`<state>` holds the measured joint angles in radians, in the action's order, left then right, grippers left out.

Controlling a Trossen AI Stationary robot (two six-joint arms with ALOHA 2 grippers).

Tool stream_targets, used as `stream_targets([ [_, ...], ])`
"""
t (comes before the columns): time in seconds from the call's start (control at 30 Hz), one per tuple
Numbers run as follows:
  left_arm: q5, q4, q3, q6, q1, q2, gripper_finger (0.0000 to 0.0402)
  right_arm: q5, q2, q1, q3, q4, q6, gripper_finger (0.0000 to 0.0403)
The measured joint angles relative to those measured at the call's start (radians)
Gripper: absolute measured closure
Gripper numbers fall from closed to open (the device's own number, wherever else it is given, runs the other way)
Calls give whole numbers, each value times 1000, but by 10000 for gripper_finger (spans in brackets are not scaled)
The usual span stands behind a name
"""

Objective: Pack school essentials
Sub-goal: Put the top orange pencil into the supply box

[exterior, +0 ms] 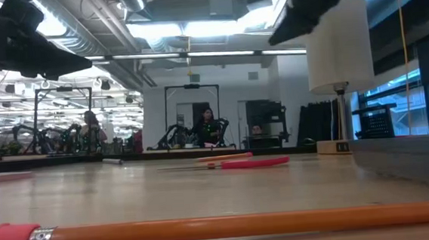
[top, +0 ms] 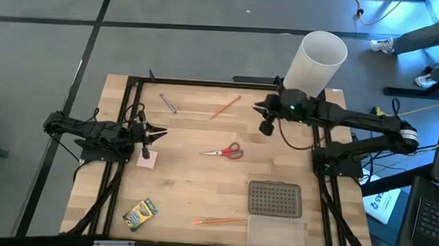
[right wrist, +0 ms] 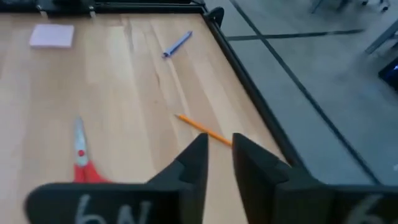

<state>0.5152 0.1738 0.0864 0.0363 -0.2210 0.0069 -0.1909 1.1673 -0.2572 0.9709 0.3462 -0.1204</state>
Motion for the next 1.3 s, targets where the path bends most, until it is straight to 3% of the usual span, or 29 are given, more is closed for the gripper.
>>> stream_targets([
  [0.23,1,29,0,0,0,0,354,0,166,-51,143,-6,-119,244],
  [0.37,1,34,0,-4,0,0,354,32,260,-95,212,30,-167,222],
  [0.57,1,35,0,-5,0,0,354,158,425,-163,319,143,-256,229],
  [1.0,1,35,0,-7,0,0,354,158,760,-267,633,360,-330,241],
  [1.3,1,35,0,-7,0,0,354,4,821,-270,678,389,-357,240],
])
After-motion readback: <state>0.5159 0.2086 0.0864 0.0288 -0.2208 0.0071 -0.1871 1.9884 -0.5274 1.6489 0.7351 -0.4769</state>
